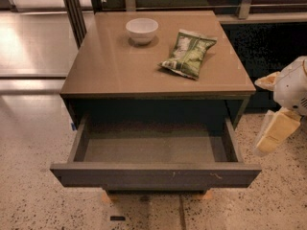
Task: Close top drawer
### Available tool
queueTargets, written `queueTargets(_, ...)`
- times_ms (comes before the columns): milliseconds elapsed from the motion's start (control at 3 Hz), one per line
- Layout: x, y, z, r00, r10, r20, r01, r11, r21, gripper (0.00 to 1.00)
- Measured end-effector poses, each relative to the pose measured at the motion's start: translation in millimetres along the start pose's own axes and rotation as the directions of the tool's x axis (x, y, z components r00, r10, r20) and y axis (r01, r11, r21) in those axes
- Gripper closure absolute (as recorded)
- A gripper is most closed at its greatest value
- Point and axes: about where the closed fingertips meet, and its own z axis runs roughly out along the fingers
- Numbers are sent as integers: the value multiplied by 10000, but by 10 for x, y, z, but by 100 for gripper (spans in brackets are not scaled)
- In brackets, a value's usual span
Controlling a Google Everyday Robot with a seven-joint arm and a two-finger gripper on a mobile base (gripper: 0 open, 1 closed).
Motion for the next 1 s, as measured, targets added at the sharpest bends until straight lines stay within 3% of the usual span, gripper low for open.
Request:
queueTargets(333, 218, -54, 884, 9849, 974, 1432, -892, 9940, -630, 0)
queueTargets(667, 275, -281, 1223, 9696, 1385, 2017, -1354, 9904, -291, 11)
queueTargets(1000, 274, -286, 1224, 9698, 1380, 2013, -1353, 9904, -268, 35)
